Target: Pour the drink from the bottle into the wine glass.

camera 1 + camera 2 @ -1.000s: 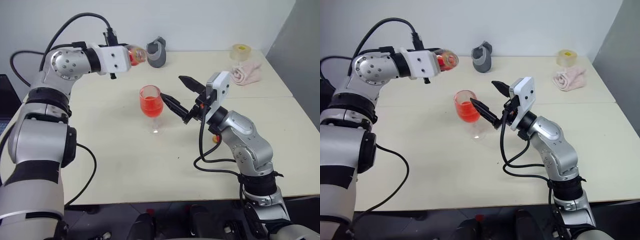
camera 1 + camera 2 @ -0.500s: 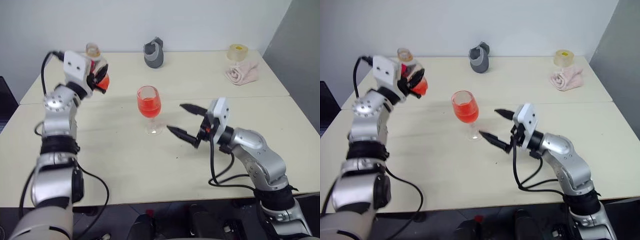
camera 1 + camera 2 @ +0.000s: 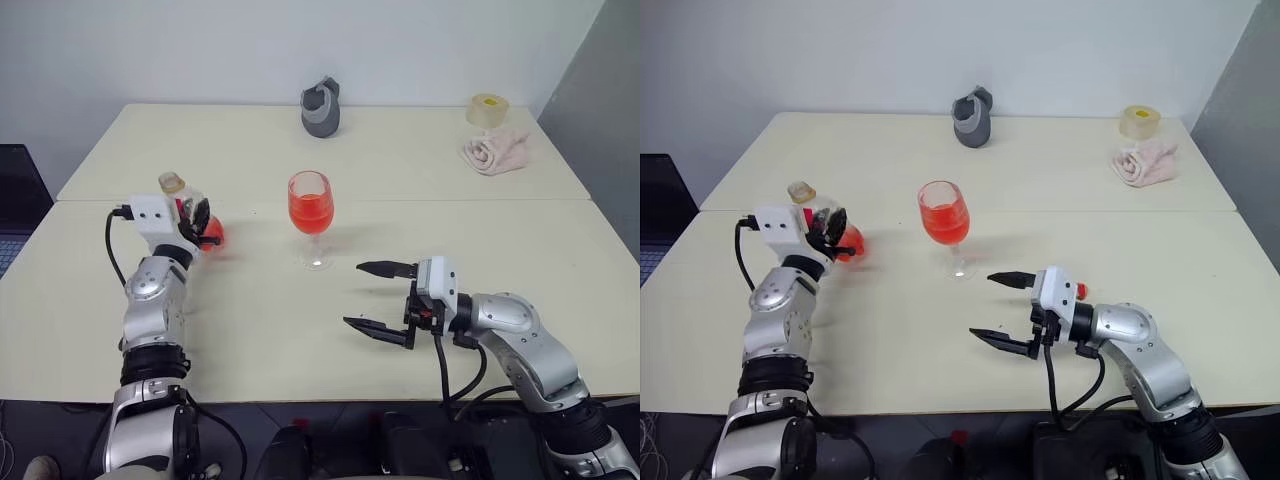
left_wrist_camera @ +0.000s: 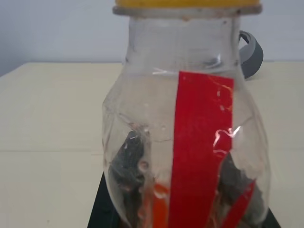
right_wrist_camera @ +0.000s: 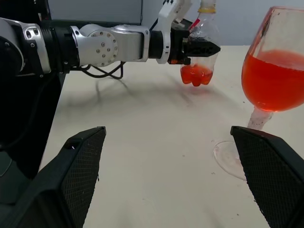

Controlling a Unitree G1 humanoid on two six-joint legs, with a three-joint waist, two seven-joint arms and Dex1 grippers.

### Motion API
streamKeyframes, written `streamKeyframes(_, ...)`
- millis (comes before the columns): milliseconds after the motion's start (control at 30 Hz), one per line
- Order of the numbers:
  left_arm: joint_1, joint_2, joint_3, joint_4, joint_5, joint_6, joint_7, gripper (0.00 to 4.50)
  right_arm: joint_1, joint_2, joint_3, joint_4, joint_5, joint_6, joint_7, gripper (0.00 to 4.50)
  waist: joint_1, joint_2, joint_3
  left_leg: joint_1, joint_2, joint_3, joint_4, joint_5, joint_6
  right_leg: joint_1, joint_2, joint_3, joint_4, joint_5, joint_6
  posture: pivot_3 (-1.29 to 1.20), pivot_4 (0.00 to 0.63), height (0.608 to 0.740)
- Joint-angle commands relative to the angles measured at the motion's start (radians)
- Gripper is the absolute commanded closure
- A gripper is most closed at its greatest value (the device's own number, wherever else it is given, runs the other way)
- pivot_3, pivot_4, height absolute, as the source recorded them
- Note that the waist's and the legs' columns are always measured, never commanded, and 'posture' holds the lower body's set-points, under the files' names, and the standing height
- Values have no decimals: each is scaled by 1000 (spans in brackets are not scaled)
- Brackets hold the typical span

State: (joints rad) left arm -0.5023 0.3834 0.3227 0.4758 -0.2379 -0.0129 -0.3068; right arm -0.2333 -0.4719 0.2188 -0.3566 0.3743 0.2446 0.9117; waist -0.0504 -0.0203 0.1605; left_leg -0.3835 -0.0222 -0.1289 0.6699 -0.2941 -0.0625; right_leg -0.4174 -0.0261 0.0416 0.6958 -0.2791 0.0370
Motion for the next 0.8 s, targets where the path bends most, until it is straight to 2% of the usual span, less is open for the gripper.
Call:
streamKeyframes(33,-11,3,20,1,-10,-50,12,2528,-24,11,-12,-17,0,-14,-11,0,1,0,0,0,0,0,0,0,0,0,0,0,0,0,0,0,150,740)
streamKeyframes(200,-4,11,17,4,-12,-51,12,941,-23,13,-11,-22,-6,-14,-21,0,2,0,0,1,0,0,0,0,0,1,0,0,0,0,0,0,150,740)
streamKeyframes(300,44,11,9,-74,-18,-11,8,48,-3,9,-10,-34,-8,-18,-27,0,0,0,0,1,0,0,0,0,0,1,0,0,-1,0,0,0,150,740)
streamKeyframes(500,235,4,12,-399,-49,162,42,48,55,-13,-41,-90,-5,7,-64,0,1,0,0,2,1,-1,-1,0,0,2,-4,0,-1,0,0,0,150,740)
streamKeyframes(700,455,-35,19,-833,-107,424,151,48,138,-9,-127,-214,33,123,-205,0,14,0,0,3,6,-2,-2,-2,3,6,-5,-1,-5,0,0,0,150,740)
streamKeyframes(800,554,-53,-2,-1001,-101,532,198,48,205,57,-195,-275,61,237,-371,0,21,0,0,5,6,-2,-3,-2,4,9,-4,-2,-7,0,0,0,150,740)
